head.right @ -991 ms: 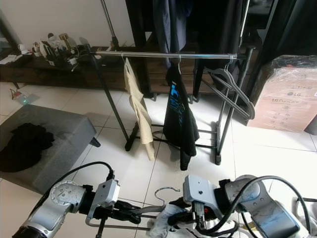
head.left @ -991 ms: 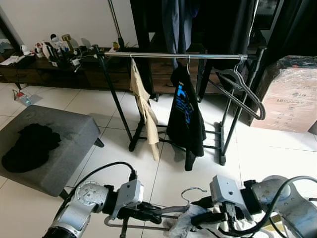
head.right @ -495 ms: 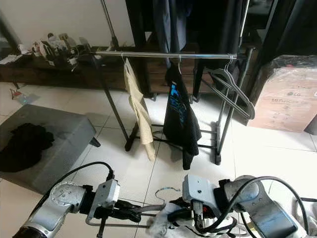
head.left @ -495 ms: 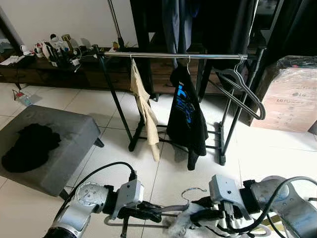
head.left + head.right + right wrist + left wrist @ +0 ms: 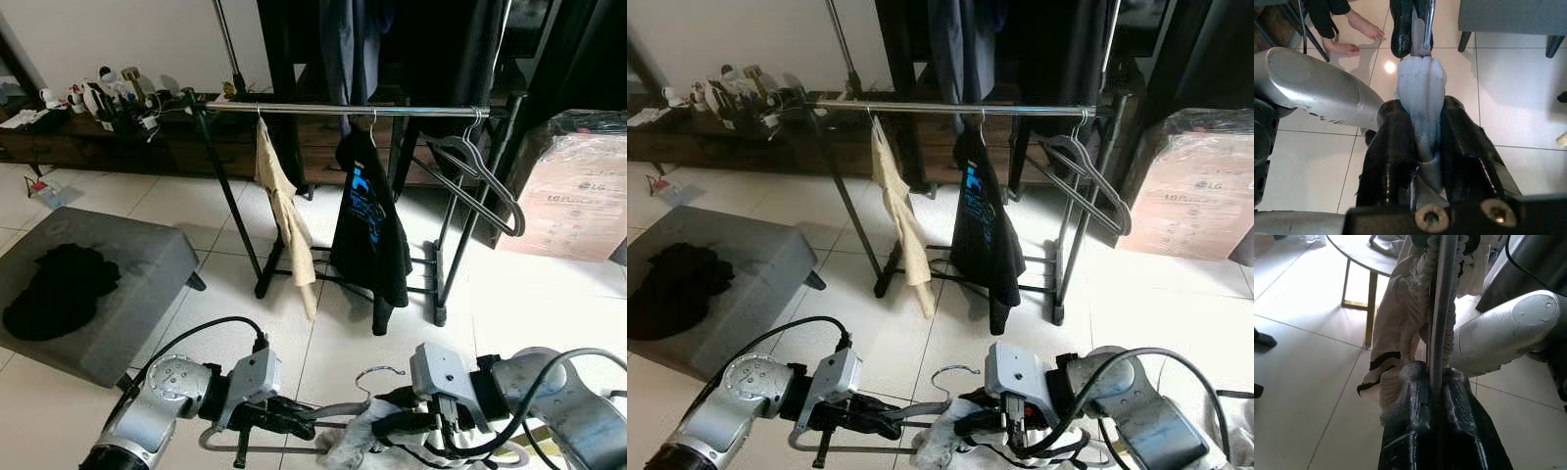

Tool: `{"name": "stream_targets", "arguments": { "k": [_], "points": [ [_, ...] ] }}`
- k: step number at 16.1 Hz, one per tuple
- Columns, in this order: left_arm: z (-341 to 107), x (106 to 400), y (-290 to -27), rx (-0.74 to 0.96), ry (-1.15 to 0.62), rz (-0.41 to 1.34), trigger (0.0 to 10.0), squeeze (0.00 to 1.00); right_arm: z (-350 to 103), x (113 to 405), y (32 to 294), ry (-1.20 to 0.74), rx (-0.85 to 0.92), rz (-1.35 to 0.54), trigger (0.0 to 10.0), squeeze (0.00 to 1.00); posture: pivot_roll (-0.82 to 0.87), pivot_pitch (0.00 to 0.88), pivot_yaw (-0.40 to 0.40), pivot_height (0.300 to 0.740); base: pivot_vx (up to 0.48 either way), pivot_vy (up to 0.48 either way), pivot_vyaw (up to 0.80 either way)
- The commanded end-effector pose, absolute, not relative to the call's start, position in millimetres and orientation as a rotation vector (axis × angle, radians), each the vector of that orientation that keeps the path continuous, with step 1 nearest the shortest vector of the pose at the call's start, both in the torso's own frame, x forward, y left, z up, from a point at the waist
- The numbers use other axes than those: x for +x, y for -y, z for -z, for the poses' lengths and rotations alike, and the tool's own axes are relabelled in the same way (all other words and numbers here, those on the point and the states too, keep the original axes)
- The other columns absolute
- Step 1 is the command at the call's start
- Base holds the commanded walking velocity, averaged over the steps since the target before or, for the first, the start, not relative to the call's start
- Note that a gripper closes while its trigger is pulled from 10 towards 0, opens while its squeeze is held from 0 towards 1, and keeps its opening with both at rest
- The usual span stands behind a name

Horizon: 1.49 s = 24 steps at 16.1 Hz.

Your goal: Hang hanger

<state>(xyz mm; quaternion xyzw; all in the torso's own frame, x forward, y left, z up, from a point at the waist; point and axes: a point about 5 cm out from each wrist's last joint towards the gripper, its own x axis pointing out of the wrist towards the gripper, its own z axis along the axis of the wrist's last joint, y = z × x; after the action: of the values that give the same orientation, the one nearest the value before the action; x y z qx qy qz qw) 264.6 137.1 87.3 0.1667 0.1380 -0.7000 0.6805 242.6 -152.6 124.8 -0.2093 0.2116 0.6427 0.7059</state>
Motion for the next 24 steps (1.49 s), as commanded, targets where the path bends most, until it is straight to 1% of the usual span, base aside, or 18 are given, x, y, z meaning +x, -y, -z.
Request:
{"name": "stream_targets", "arguments": {
  "k": [1, 4, 6, 8, 9, 10, 11, 12, 13, 14, 15, 16, 17, 19, 20, 21, 24],
  "points": [
    [-100.2, 269.8, -132.6, 0.380, -0.239, 1.569, 10.0, 0.00, -123.0, 239.1, 143.4, -0.464, -0.471, -1.486, 0.0, 0.00, -0.17, 0.146, 0.082, 0.740, 0.000, 0.000, 0.00],
    [-100.3, 269.3, -131.1, 0.407, -0.223, 1.561, 10.0, 0.00, -121.1, 239.1, 142.6, -0.467, -0.473, -1.485, 0.0, 0.00, -0.17, 0.147, 0.083, 0.740, 0.000, 0.000, 0.00],
    [-98.7, 270.1, -132.0, 0.370, -0.287, 1.544, 10.0, 0.00, -119.7, 238.8, 143.7, -0.474, -0.478, -1.485, 0.0, 0.00, -0.17, 0.149, 0.084, 0.740, 0.000, 0.000, 0.00],
    [-102.0, 271.2, -129.5, 0.344, -0.290, 1.543, 10.0, 0.00, -118.2, 238.8, 144.1, -0.480, -0.487, -1.482, 0.0, 0.00, -0.17, 0.152, 0.085, 0.740, 0.000, 0.000, 0.00],
    [-102.6, 271.6, -128.7, 0.350, -0.278, 1.543, 10.0, 0.00, -116.5, 238.8, 143.5, -0.480, -0.503, -1.478, 3.7, 0.00, -0.17, 0.151, 0.086, 0.740, 0.000, 0.000, 0.00],
    [-102.8, 271.9, -127.7, 0.362, -0.262, 1.543, 10.0, 0.00, -113.0, 238.4, 143.1, -0.485, -0.529, -1.474, 10.0, 0.00, -0.17, 0.153, 0.086, 0.740, 0.000, 0.000, 0.00],
    [-102.6, 272.0, -127.3, 0.363, -0.260, 1.539, 10.0, 0.00, -110.8, 237.8, 143.7, -0.495, -0.537, -1.473, 10.0, 0.00, -0.17, 0.152, 0.086, 0.740, 0.000, 0.000, 0.00],
    [-102.5, 272.0, -127.0, 0.363, -0.257, 1.534, 10.0, 0.00, -108.5, 237.1, 144.7, -0.507, -0.541, -1.472, 10.0, 0.41, -0.17, 0.153, 0.086, 0.740, 0.000, 0.000, 0.00],
    [-102.8, 271.7, -126.7, 0.363, -0.256, 1.535, 10.0, 0.00, -108.0, 237.2, 145.2, -0.508, -0.542, -1.470, 10.0, 0.58, -0.17, 0.152, 0.085, 0.740, 0.000, 0.000, 0.00],
    [-103.6, 271.3, -126.1, 0.364, -0.255, 1.535, 10.0, 0.00, -108.5, 238.1, 144.9, -0.497, -0.536, -1.465, 10.0, 0.59, -0.17, 0.151, 0.084, 0.740, 0.000, 0.000, 0.00],
    [-104.0, 271.1, -125.4, 0.365, -0.254, 1.535, 10.0, 0.00, -109.6, 240.4, 144.3, -0.488, -0.526, -1.452, 10.0, 1.00, -0.17, 0.150, 0.084, 0.740, 0.000, 0.000, 0.00],
    [-103.9, 271.1, -124.7, 0.366, -0.250, 1.536, 10.0, 0.00, -109.2, 242.1, 144.7, -0.486, -0.546, -1.443, 10.0, 1.00, -0.17, 0.148, 0.083, 0.740, 0.000, 0.000, 0.00],
    [-103.9, 271.0, -124.3, 0.369, -0.246, 1.538, 10.0, 0.00, -107.7, 242.5, 145.5, -0.496, -0.555, -1.441, 10.0, 0.00, -0.17, 0.146, 0.082, 0.740, 0.000, 0.000, 0.00],
    [-104.1, 271.2, -123.9, 0.370, -0.242, 1.538, 10.0, 0.00, -104.9, 241.2, 146.4, -0.514, -0.562, -1.451, 10.0, 0.00, -0.17, 0.144, 0.081, 0.740, 0.000, 0.000, 0.00],
    [-104.2, 271.2, -123.6, 0.370, -0.240, 1.538, 10.0, 0.00, -104.7, 240.9, 144.8, -0.511, -0.540, -1.455, 6.3, 0.00, -0.17, 0.146, 0.081, 0.740, 0.000, 0.000, 0.00],
    [-104.1, 271.2, -123.6, 0.371, -0.239, 1.537, 10.0, 0.00, -106.4, 240.4, 143.1, -0.502, -0.514, -1.463, 0.0, 0.00, -0.17, 0.144, 0.080, 0.740, 0.000, 0.000, 0.00],
    [-103.8, 271.2, -123.8, 0.377, -0.238, 1.537, 10.0, 0.00, -109.5, 241.2, 143.7, -0.495, -0.506, -1.467, 0.0, 0.00, -0.17, 0.145, 0.080, 0.740, 0.000, 0.000, 0.00]
  ]
}}
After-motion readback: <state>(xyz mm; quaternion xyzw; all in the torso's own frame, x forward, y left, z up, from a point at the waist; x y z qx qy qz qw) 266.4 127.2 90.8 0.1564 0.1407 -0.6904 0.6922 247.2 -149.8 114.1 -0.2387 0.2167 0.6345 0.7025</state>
